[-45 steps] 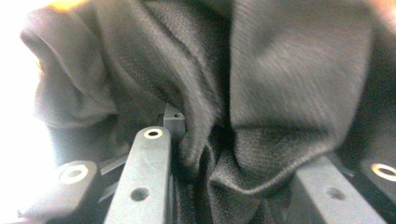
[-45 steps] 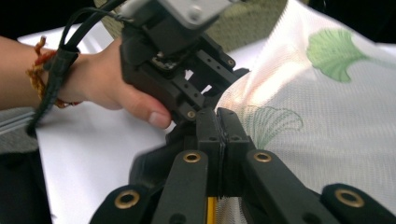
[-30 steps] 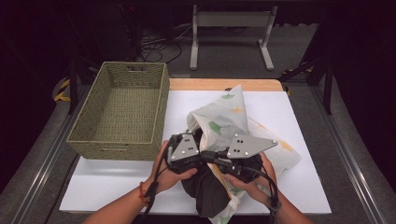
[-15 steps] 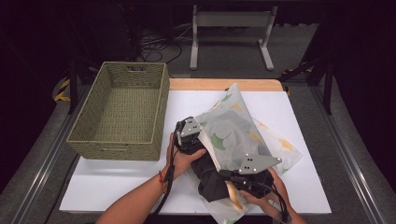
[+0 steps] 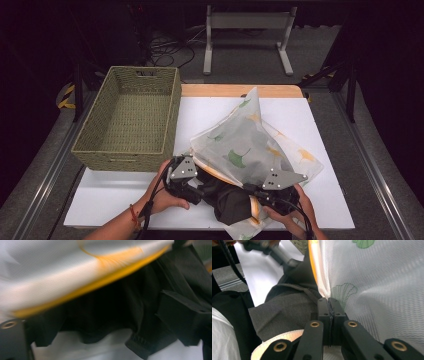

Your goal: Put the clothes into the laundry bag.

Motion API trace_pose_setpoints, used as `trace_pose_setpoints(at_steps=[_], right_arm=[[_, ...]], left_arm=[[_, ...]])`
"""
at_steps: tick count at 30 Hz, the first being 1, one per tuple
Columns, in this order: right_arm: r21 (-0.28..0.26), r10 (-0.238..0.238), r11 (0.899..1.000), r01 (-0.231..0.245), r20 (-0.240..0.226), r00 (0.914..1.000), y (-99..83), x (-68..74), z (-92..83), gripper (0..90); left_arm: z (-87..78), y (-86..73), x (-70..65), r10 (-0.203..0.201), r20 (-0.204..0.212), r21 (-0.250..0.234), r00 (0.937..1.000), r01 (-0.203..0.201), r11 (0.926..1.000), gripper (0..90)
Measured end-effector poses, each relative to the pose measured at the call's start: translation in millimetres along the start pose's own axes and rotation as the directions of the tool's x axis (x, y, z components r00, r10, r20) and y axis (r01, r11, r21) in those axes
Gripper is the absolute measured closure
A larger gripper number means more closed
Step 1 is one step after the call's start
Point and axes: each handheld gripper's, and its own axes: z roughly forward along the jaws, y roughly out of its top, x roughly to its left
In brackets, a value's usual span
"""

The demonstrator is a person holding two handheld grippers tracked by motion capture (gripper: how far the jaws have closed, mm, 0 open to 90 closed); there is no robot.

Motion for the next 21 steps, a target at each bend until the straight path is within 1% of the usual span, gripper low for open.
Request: trace_pose_setpoints(at_steps=[1,3,5,6,7,8,9,10,11,12,13,14,15,16,17,18,19,20,21], right_arm=[[0.003,-0.005,1.000,0.005,-0.002,1.0000,-0.3,0.6,1.3,89.6],[0.006,-0.007,1.000,0.007,-0.005,1.0000,-1.2,0.9,3.6,89.6],[0.016,-0.007,1.000,0.007,-0.016,0.9999,-4.5,2.0,8.2,89.6],[0.019,-0.008,1.000,0.008,-0.020,0.9998,-5.3,2.4,9.5,89.6],[0.019,-0.008,1.000,0.008,-0.020,0.9998,-5.3,2.4,9.5,89.6],[0.020,-0.014,1.000,0.015,-0.025,0.9996,-6.2,2.9,10.9,89.6],[0.020,-0.022,1.000,0.023,-0.034,0.9992,-6.6,3.7,12.6,89.5],[0.026,-0.025,0.999,0.026,-0.037,0.9990,-6.7,4.1,14.2,89.5],[0.033,-0.028,0.999,0.030,-0.045,0.9986,-7.2,5.1,17.9,89.5],[0.033,-0.028,0.999,0.030,-0.045,0.9986,-7.2,5.1,17.9,89.5],[0.038,-0.030,0.999,0.032,-0.049,0.9984,-7.5,5.4,19.3,89.5],[0.048,-0.032,0.998,0.035,-0.053,0.9981,-7.9,6.5,21.6,89.5],[0.049,-0.035,0.998,0.038,-0.055,0.9979,-7.9,6.9,22.6,89.5],[0.051,-0.034,0.998,0.037,-0.062,0.9975,-7.8,7.4,23.3,89.5],[0.053,-0.035,0.998,0.039,-0.063,0.9974,-7.6,7.7,23.6,89.5],[0.054,-0.036,0.998,0.040,-0.063,0.9974,-7.5,8.2,24.0,89.5],[0.056,-0.036,0.998,0.040,-0.064,0.9973,-7.3,8.4,24.2,89.5],[0.062,-0.030,0.997,0.034,-0.070,0.9971,-7.9,8.2,25.1,89.5],[0.066,-0.025,0.997,0.030,-0.072,0.9971,-8.6,8.1,26.0,89.5]], left_arm=[[4.6,0.2,-2.3,0.005,0.005,0.012,1.0000,-0.005,0.9999,7.1],[18.9,2.7,-6.6,0.000,0.002,0.037,1.0000,0.000,0.9993,4.6],[33.4,5.0,-6.5,-0.013,0.017,0.051,0.9998,0.012,0.9986,3.0],[38.5,5.9,-6.7,-0.021,0.008,0.063,0.9997,0.021,0.9978,3.0],[45.5,7.0,-6.7,-0.020,0.009,0.070,0.9998,0.019,0.9973,3.0],[53.5,8.2,-7.5,-0.011,0.006,0.090,0.9999,0.010,0.9959,3.2],[59.6,8.9,-9.4,-0.006,-0.012,0.111,0.9999,0.007,0.9938,4.5],[64.5,9.0,-11.1,-0.009,-0.015,0.117,0.9998,0.010,0.9931,5.1],[69.8,9.9,-12.1,-0.020,-0.038,0.109,0.9991,0.024,0.9938,11.4],[69.8,9.9,-12.1,-0.020,-0.038,0.109,0.9991,0.024,0.9938,17.6],[71.4,13.3,-10.6,-0.027,-0.056,0.110,0.9981,0.034,0.9934,17.6],[72.3,15.7,-8.2,-0.028,-0.070,0.107,0.9972,0.035,0.9936,30.5],[73.3,17.5,-6.1,-0.036,-0.084,0.106,0.9958,0.045,0.9933,45.9],[74.7,18.6,-3.6,-0.035,-0.088,0.101,0.9956,0.044,0.9940,55.8],[77.4,18.9,-1.5,-0.058,-0.080,0.079,0.9951,0.065,0.9948,62.1],[79.4,19.7,1.0,-0.055,-0.082,0.078,0.9951,0.062,0.9951,65.9],[81.6,21.1,1.8,-0.061,-0.092,0.065,0.9939,0.067,0.9956,67.9],[82.8,22.4,3.1,-0.074,-0.105,0.054,0.9917,0.080,0.9954,70.7],[85.2,24.2,7.1,-0.091,-0.135,0.030,0.9866,0.096,0.9949,71.4]])
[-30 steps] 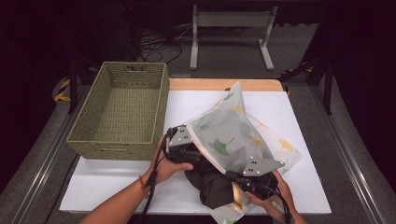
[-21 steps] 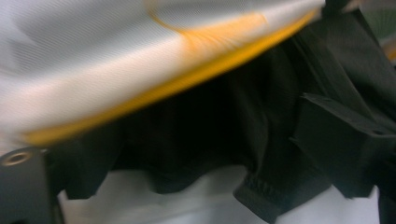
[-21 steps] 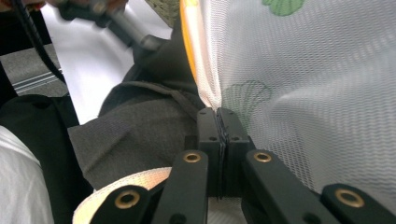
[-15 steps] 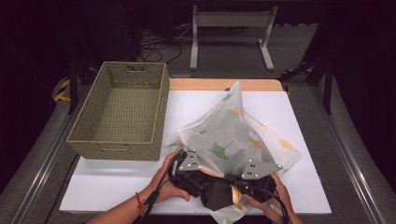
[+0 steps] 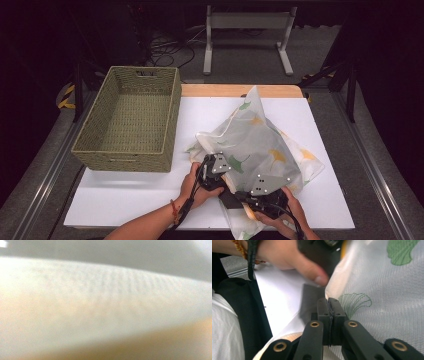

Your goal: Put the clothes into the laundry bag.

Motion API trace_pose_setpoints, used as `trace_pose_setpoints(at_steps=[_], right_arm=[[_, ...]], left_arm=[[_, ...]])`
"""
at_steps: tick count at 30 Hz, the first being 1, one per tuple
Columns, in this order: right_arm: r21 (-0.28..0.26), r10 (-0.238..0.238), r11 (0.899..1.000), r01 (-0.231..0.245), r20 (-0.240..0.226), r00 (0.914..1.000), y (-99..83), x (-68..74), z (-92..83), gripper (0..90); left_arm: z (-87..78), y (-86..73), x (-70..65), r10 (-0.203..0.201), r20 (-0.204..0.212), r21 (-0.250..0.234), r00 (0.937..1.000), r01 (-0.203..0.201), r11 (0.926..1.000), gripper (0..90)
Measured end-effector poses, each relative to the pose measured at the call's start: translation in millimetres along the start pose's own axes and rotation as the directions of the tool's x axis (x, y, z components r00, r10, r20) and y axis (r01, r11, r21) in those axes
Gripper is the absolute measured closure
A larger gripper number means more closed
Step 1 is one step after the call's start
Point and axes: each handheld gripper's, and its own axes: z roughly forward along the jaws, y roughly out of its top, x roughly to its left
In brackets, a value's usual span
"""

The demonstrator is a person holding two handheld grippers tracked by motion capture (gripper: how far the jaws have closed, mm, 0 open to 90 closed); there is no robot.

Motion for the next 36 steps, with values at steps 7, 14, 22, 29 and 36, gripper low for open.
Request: trace_pose_setpoints(at_steps=[7,14,22,29,36], right_arm=[[0.042,0.016,0.999,-0.017,0.012,0.9998,-6.8,-2.8,1.9,89.6],[0.076,0.053,0.995,-0.056,0.047,0.9975,-23.6,-7.0,-4.7,89.6],[0.052,0.079,0.995,-0.082,0.059,0.9952,-31.4,-11.8,-20.4,89.5],[0.024,0.099,0.995,-0.101,0.065,0.9930,-38.6,-10.3,-30.1,89.4],[0.021,0.079,0.996,-0.081,0.063,0.9948,-35.0,-6.3,-22.8,88.9]], left_arm=[[3.2,-0.3,21.4,-0.088,-0.033,-0.050,0.9956,0.086,0.9950,71.1],[-27.4,-11.4,27.6,-0.033,-0.013,-0.031,0.9994,0.032,0.9990,44.6],[-82.7,-42.4,31.6,0.025,-0.025,0.033,0.9994,-0.024,0.9992,31.9],[-76.3,-43.2,17.3,0.021,0.140,0.025,0.9899,-0.024,0.9994,29.8],[-33.8,-21.4,-4.0,0.061,0.231,0.035,0.9711,-0.071,0.9969,30.7]])
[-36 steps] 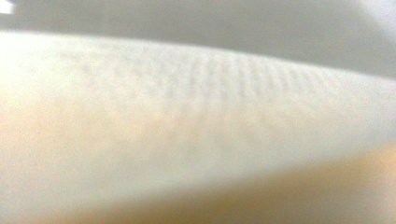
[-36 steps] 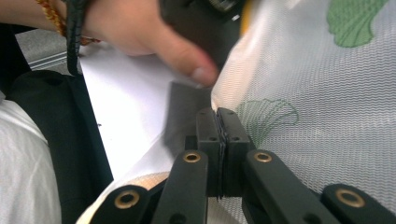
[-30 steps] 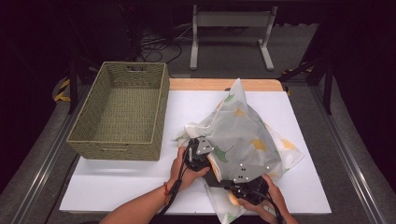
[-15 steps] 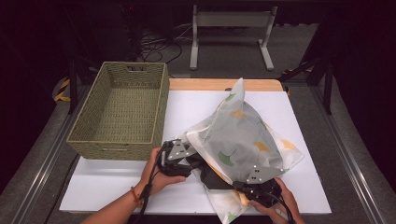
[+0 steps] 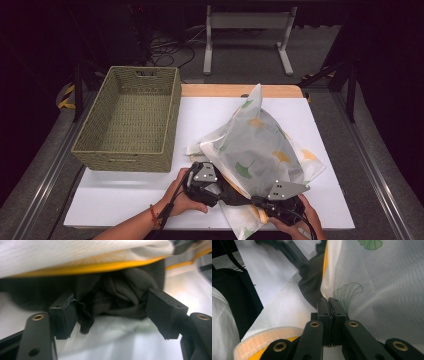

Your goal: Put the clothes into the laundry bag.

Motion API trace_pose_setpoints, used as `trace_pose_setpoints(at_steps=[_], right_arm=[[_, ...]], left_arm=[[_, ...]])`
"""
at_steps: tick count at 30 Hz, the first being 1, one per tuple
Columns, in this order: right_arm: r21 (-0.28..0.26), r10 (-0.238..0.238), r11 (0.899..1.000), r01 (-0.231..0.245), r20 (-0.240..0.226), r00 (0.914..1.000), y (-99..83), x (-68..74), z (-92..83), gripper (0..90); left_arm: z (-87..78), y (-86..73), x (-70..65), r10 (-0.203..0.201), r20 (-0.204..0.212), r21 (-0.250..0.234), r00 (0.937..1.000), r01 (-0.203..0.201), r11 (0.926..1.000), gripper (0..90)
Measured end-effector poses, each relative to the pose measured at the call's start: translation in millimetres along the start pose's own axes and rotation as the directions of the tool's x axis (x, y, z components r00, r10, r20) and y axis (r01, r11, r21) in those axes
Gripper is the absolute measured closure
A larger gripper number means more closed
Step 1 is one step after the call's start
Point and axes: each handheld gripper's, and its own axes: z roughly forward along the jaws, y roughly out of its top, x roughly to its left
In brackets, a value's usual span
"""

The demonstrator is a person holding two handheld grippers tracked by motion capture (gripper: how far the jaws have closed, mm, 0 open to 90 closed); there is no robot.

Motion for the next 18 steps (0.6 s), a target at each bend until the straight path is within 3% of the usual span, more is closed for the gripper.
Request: trace_pose_setpoints(at_steps=[5,9,14,15,16,17,18], right_arm=[[0.004,-0.005,1.000,0.005,-0.019,0.9998,0.1,1.8,6.5,88.7],[0.015,-0.016,1.000,0.017,-0.029,0.9995,1.0,6.0,10.4,88.8],[0.027,-0.022,0.999,0.023,-0.051,0.9984,-0.5,10.2,15.8,89.1],[0.027,-0.022,0.999,0.023,-0.051,0.9984,-0.5,10.2,15.8,89.1],[0.034,-0.038,0.999,0.041,-0.078,0.9962,-0.1,14.8,17.6,89.3],[0.034,-0.038,0.999,0.041,-0.078,0.9962,-0.1,14.8,17.6,89.3],[0.043,-0.050,0.998,0.054,-0.092,0.9945,0.4,19.2,19.2,89.4]], left_arm=[[18.0,10.9,7.6,-0.020,0.000,-0.016,0.9998,0.020,0.9997,48.1],[33.4,24.4,4.3,-0.007,-0.066,-0.048,0.9978,0.003,0.9988,66.4],[42.9,33.8,3.2,-0.054,-0.142,-0.104,0.9884,0.040,0.9937,75.5],[42.9,33.8,3.2,-0.054,-0.142,-0.104,0.9884,0.040,0.9937,76.5],[43.3,36.0,6.4,-0.070,-0.176,-0.114,0.9819,0.050,0.9922,77.2],[43.3,36.0,6.4,-0.070,-0.176,-0.114,0.9819,0.050,0.9922,77.5],[42.6,35.9,11.7,-0.112,-0.180,-0.130,0.9773,0.089,0.9875,77.7]])
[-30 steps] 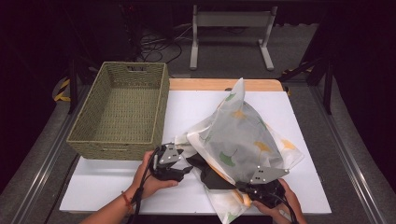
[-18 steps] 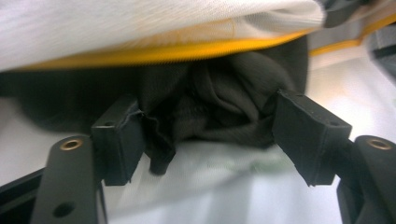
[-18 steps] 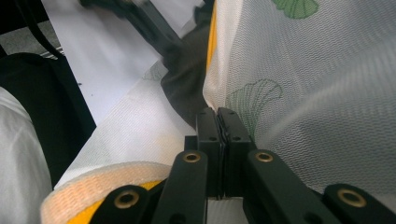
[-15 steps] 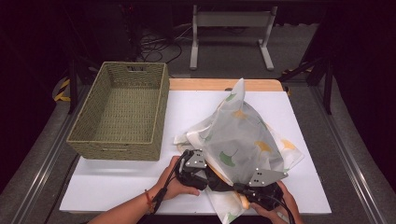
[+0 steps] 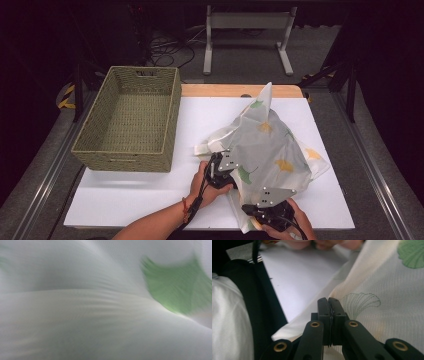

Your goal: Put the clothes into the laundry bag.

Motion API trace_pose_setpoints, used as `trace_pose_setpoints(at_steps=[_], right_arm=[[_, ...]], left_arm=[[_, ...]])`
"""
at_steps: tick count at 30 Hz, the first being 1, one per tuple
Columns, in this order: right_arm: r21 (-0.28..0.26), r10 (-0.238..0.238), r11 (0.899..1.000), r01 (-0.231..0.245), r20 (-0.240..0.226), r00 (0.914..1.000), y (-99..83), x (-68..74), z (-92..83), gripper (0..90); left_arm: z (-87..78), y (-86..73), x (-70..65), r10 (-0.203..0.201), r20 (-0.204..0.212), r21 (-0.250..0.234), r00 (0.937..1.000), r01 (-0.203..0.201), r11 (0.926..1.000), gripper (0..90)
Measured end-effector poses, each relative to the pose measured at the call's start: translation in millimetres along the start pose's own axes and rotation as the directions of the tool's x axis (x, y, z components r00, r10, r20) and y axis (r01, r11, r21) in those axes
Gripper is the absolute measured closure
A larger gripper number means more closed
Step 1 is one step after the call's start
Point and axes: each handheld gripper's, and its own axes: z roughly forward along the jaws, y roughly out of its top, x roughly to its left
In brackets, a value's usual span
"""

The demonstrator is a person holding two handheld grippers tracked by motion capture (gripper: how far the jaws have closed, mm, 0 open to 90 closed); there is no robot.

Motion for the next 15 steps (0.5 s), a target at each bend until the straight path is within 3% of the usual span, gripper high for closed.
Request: trace_pose_setpoints(at_steps=[2,4,5,7,8,9,10,11,12,13,15], right_arm=[[0.017,-0.005,1.000,0.005,-0.010,0.9999,0.4,2.0,2.0,89.4],[0.032,-0.001,0.999,0.001,-0.012,0.9999,-0.1,2.4,3.6,89.4],[0.032,-0.001,0.999,0.001,-0.012,0.9999,-0.1,2.4,3.6,89.4],[0.036,-0.001,0.999,0.001,-0.001,1.0000,0.3,0.0,-0.3,89.3],[0.032,-0.003,0.999,0.003,0.013,0.9999,0.5,-0.9,-3.0,89.3],[0.032,-0.003,0.999,0.003,0.013,0.9999,0.5,-0.9,-3.0,89.3],[-0.003,0.002,1.000,-0.001,0.033,0.9994,1.0,-3.1,-10.9,89.3],[-0.022,0.002,1.000,-0.001,0.045,0.9990,1.3,-3.8,-14.4,89.3],[-0.037,-0.001,0.999,0.003,0.064,0.9980,2.0,-4.4,-17.6,89.3],[-0.051,-0.001,0.999,0.005,0.075,0.9972,2.6,-4.9,-19.8,89.3],[-0.069,0.003,0.998,0.003,0.088,0.9962,3.6,-5.4,-22.3,89.4]], left_arm=[[-2.0,-0.5,8.4,-0.042,-0.003,-0.011,0.9991,0.042,0.9990,77.9],[-4.9,-1.8,16.3,-0.088,0.030,-0.022,0.9956,0.089,0.9958,77.3],[-4.9,-1.8,16.3,-0.088,0.030,-0.022,0.9956,0.089,0.9958,76.4],[-9.8,-3.2,23.9,-0.091,0.101,-0.032,0.9907,0.094,0.9950,71.2],[-13.3,-3.4,24.8,-0.061,0.108,-0.044,0.9923,0.066,0.9968,66.3],[-13.3,-3.4,24.8,-0.061,0.108,-0.044,0.9923,0.066,0.9968,62.6],[-25.3,-2.0,21.1,0.048,0.078,-0.036,0.9958,-0.046,0.9983,56.6],[-30.8,-0.5,19.8,0.113,0.079,-0.022,0.9905,-0.111,0.9935,51.0],[-35.2,0.1,17.8,0.148,0.065,-0.015,0.9869,-0.147,0.9890,48.8],[-40.7,0.9,15.9,0.174,0.044,-0.016,0.9837,-0.174,0.9847,46.8],[-47.2,1.2,15.5,0.175,0.056,-0.021,0.9830,-0.174,0.9846,41.9]])
